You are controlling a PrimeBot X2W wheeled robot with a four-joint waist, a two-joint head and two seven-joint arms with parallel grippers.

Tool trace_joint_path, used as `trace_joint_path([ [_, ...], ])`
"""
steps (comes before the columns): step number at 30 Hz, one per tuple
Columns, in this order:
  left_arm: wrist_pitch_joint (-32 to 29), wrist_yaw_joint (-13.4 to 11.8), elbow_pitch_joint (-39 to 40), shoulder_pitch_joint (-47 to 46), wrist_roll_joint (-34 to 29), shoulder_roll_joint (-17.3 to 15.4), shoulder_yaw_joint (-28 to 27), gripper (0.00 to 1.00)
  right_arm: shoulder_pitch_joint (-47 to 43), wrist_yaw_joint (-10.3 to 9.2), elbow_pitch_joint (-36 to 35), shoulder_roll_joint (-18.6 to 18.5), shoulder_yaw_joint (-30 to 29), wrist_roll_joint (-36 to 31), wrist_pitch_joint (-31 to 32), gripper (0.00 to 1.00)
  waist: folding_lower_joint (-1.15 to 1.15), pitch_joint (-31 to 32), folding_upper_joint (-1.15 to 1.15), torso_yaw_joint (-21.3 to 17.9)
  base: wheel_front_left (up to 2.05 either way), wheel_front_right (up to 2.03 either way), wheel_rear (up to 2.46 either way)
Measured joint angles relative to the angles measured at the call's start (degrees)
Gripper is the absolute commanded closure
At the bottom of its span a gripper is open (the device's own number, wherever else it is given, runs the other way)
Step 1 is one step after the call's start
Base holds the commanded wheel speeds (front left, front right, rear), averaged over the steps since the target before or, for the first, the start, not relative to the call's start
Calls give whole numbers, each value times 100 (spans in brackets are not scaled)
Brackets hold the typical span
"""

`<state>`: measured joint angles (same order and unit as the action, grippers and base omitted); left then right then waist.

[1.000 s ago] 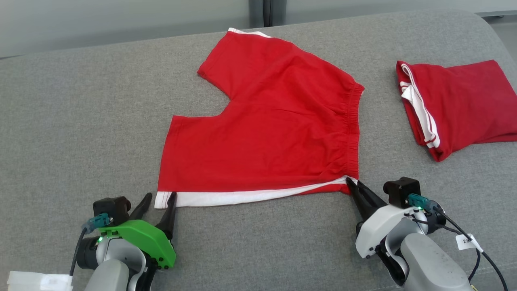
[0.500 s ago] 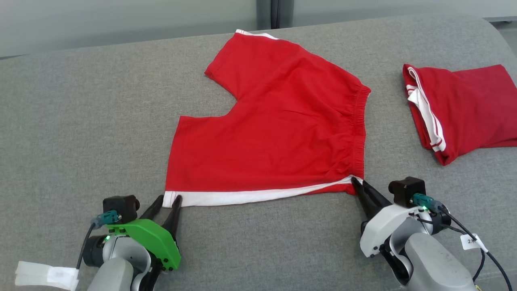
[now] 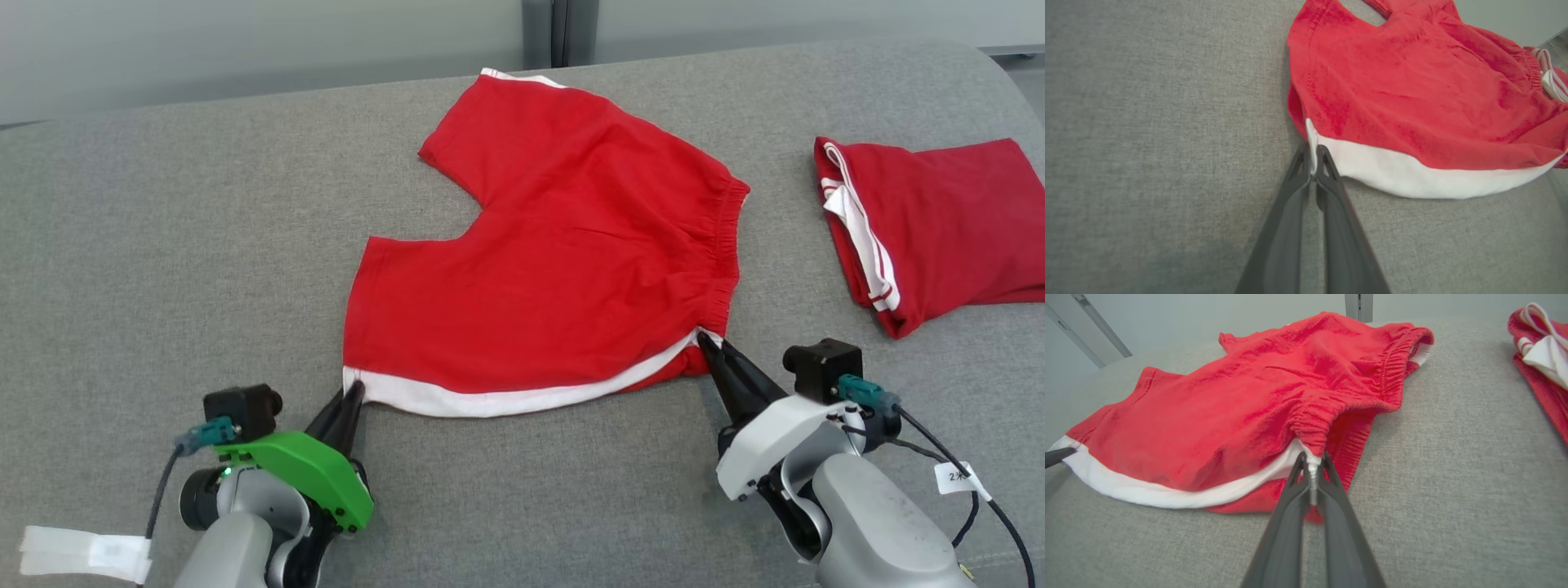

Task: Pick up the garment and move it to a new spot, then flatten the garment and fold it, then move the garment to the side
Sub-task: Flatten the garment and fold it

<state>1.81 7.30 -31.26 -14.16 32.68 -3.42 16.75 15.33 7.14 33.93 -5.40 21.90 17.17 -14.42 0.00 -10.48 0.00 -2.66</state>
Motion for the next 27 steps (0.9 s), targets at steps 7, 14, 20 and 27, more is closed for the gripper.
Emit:
trace_joint_path([
  [7, -56, 0, 976, 25, 934, -226, -291, 100, -222, 0, -531, -454, 135, 411, 0, 100, 0, 151, 0, -13, 0, 0, 0],
  [14, -390, 27, 1980, 617, 1651, -405, -416, 100, -1183, 42, -1020, -849, 114, 1210, 69, 100, 0, 410, 0, -38, 0, 0, 0],
  [20, -771, 26, 2976, 1394, 2112, -538, -450, 100, -1720, 41, -2017, -1285, 151, 1962, 443, 100, 0, 541, 0, -94, 0, 0, 0],
  [27, -1109, -3, 4305, 2029, 2345, -877, -580, 100, -2591, 36, -3185, -1668, 102, 2786, 905, 100, 0, 427, 0, -101, 0, 0, 0],
])
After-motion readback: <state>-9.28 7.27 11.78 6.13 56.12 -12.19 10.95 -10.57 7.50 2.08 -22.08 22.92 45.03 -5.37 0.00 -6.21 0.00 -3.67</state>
